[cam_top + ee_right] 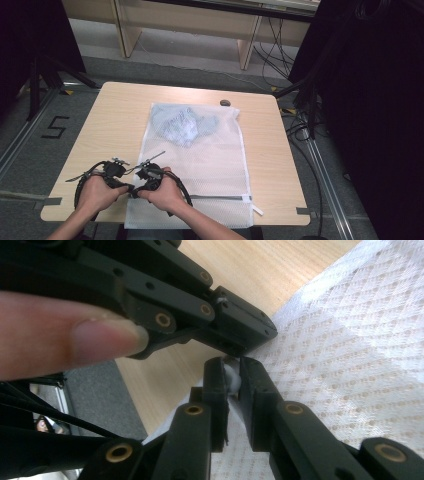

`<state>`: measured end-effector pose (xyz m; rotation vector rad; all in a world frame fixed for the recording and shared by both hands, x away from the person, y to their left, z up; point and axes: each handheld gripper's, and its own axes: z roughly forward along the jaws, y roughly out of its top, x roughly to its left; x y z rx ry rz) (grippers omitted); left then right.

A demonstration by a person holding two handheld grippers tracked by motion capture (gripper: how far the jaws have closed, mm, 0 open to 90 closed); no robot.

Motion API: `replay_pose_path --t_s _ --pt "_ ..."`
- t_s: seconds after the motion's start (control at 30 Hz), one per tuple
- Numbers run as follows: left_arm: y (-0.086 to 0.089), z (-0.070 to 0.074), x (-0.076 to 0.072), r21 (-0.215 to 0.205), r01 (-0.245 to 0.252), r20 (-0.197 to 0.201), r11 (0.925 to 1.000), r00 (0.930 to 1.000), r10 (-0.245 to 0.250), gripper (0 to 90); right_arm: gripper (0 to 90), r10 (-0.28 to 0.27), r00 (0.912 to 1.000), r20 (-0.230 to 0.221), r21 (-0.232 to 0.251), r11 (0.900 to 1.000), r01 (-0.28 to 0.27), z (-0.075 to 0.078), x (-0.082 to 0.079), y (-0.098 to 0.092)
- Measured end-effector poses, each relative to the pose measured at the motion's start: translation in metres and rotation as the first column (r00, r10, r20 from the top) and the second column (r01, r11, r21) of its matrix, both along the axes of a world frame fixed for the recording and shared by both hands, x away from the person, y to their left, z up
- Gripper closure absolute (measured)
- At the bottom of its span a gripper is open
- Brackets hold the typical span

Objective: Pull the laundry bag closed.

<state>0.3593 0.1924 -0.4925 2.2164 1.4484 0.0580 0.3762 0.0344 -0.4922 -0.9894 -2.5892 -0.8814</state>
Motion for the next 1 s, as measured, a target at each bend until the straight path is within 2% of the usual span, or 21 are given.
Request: replay_pose_path --t_s 0.03,0.07,0.1,0.17,0.2,0.23,0.3,0.33,0.4,0.43,0.5,0.57,0.6,0.67,0.7,0.83,0.87,0.9,0.97,1.0 --pt "0.000 0.000 0.000 -0.003 0.010 0.002 0.9999 0.9999 -0.010 89.5 83.3 0.014 0.9999 0.001 0.007 1.000 -0.014 -0.002 0.001 0.000" --pt "-0.002 0.001 -0.002 -0.008 -0.011 -0.020 0.9999 0.9997 0.011 89.4 83.4 0.027 0.9996 0.001 0.016 0.999 -0.027 -0.003 0.002 0.000" --pt "-0.002 0.000 -0.002 -0.011 -0.018 -0.017 0.9998 0.9997 0.018 89.4 83.5 0.026 0.9996 0.004 0.015 1.000 -0.026 -0.003 0.002 0.000" --pt "0.000 0.000 0.000 -0.013 -0.002 -0.007 0.9999 1.0000 0.002 89.5 83.7 -0.007 0.9995 -0.031 0.001 1.000 0.007 -0.001 0.000 0.002" --pt "0.001 0.000 0.000 -0.001 0.009 -0.001 1.0000 1.0000 -0.009 89.5 84.2 0.020 0.9998 -0.003 0.012 1.000 -0.020 -0.003 0.002 0.001" --pt "0.001 0.000 0.000 -0.004 0.011 -0.009 0.9999 0.9999 -0.011 89.5 85.3 0.005 0.9998 -0.020 0.013 1.000 -0.005 -0.002 0.001 0.001" --pt "0.001 0.000 0.000 -0.003 0.009 -0.005 1.0000 0.9999 -0.009 89.6 86.4 0.008 0.9998 -0.020 0.014 1.000 -0.008 -0.002 0.001 0.001" --pt "0.000 0.000 0.000 0.010 0.028 0.006 0.9996 0.9996 -0.028 89.6 86.6 0.009 0.9995 -0.030 0.016 1.000 -0.009 -0.002 0.000 0.001" --pt "-0.002 0.001 -0.001 0.026 0.054 0.016 0.9982 0.9984 -0.055 89.6 86.7 0.001 0.9999 -0.013 0.006 1.000 -0.001 -0.002 -0.001 0.000" --pt "-0.003 0.001 -0.001 0.038 0.056 0.024 0.9977 0.9981 -0.057 89.7 86.7 -0.014 0.9991 -0.041 0.026 1.000 0.015 -0.002 -0.003 0.000" --pt "-0.005 0.002 -0.003 0.052 0.059 0.023 0.9969 0.9980 -0.060 89.7 86.8 -0.018 0.9989 -0.043 0.030 0.999 0.019 -0.002 -0.003 -0.002" --pt "-0.008 0.001 -0.004 0.068 0.069 0.051 0.9953 0.9961 -0.072 89.8 86.9 -0.028 0.9989 -0.038 0.031 0.999 0.029 -0.003 -0.002 -0.007" --pt "-0.008 0.001 -0.004 0.068 0.069 0.051 0.9953 0.9961 -0.072 89.8 86.9 -0.053 0.9966 -0.062 0.029 0.998 0.055 -0.002 -0.004 -0.007" --pt "-0.011 0.002 -0.006 0.088 0.073 0.051 0.9934 0.9956 -0.078 89.8 87.0 -0.068 0.9958 -0.061 0.019 0.997 0.069 -0.002 -0.004 -0.009" --pt "-0.012 0.001 -0.006 0.084 0.073 0.062 0.9938 0.9950 -0.079 89.8 87.0 -0.034 0.9990 -0.030 0.007 0.999 0.035 -0.003 -0.002 -0.012" --pt "-0.011 0.001 -0.006 0.084 0.078 0.064 0.9933 0.9944 -0.084 89.8 87.1 -0.056 0.9981 -0.027 -0.010 0.998 0.055 -0.001 -0.003 -0.012" --pt "-0.011 0.001 -0.006 0.076 0.081 0.069 0.9939 0.9940 -0.086 89.8 87.1 -0.038 0.9993 -0.007 -0.003 0.999 0.038 -0.001 -0.002 -0.012" --pt "-0.011 0.000 -0.006 0.074 0.076 0.070 0.9944 0.9943 -0.081 89.8 87.0 -0.048 0.9989 0.000 -0.016 0.999 0.048 -0.001 -0.002 -0.013" --pt "-0.012 0.000 -0.007 0.072 0.070 0.077 0.9949 0.9942 -0.076 89.8 87.1 -0.081 0.9961 -0.034 -0.025 0.996 0.080 0.000 -0.003 -0.013" --pt "-0.012 0.000 -0.007 0.072 0.070 0.077 0.9949 0.9942 -0.076 89.8 87.1 -0.059 0.9982 -0.009 -0.018 0.998 0.059 -0.001 -0.001 -0.015"
